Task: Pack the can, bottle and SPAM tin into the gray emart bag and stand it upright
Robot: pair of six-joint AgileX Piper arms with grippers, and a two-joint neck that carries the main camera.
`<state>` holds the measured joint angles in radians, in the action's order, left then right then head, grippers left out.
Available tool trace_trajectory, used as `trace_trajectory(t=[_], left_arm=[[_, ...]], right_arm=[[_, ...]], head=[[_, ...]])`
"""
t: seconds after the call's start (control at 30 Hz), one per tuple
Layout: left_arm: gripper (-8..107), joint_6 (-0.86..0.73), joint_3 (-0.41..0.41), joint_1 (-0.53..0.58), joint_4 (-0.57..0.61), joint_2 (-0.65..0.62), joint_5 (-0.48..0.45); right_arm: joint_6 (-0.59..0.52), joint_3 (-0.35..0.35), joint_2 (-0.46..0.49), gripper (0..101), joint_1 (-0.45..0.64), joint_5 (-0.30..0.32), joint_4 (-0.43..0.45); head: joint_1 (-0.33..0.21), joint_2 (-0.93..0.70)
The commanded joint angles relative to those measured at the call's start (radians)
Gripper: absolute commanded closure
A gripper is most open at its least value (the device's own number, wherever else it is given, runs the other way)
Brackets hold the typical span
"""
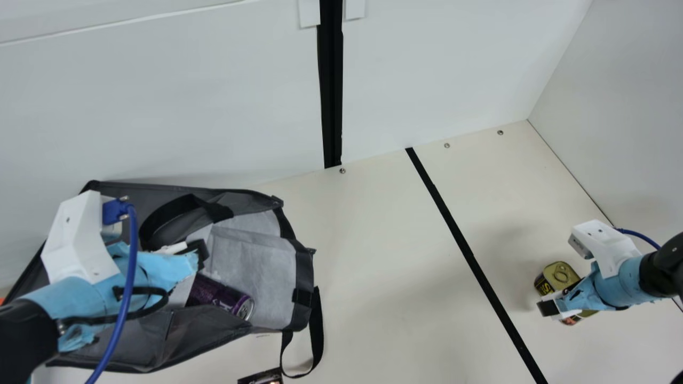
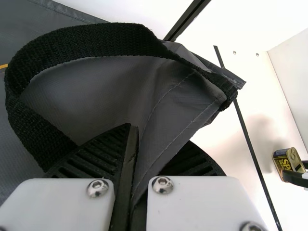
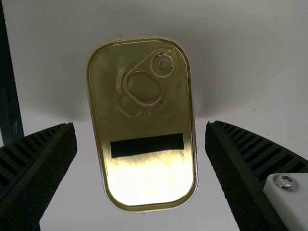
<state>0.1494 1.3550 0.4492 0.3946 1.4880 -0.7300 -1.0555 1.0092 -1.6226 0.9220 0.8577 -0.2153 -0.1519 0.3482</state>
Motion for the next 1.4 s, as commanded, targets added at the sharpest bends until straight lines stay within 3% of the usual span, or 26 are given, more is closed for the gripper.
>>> trace_trajectory(t=[0.0, 0.47, 0.97, 1.37], left_arm=[[107, 0.0, 0.0, 0.0, 0.0, 0.0, 0.0], [107, 0.0, 0.0, 0.0, 0.0, 0.0, 0.0], [107, 0.0, 0.0, 0.0, 0.0, 0.0, 0.0], [107, 0.0, 0.0, 0.0, 0.0, 0.0, 0.0]], right_arm=[[0.003, 0.0, -0.011, 6, -0.001, -0.006, 0.001], [-0.016, 0.002, -0.034, 100, -0.009, -0.029, -0.006], [-0.05, 0.041, 0.043, 101, -0.032, 0.034, -0.031], [0.007, 0.059, 0.139, 101, -0.125, 0.092, -0.018]], head=[[-0.023, 0.001], [-0.023, 0.001], [-0.023, 0.001], [-0.023, 0.001]])
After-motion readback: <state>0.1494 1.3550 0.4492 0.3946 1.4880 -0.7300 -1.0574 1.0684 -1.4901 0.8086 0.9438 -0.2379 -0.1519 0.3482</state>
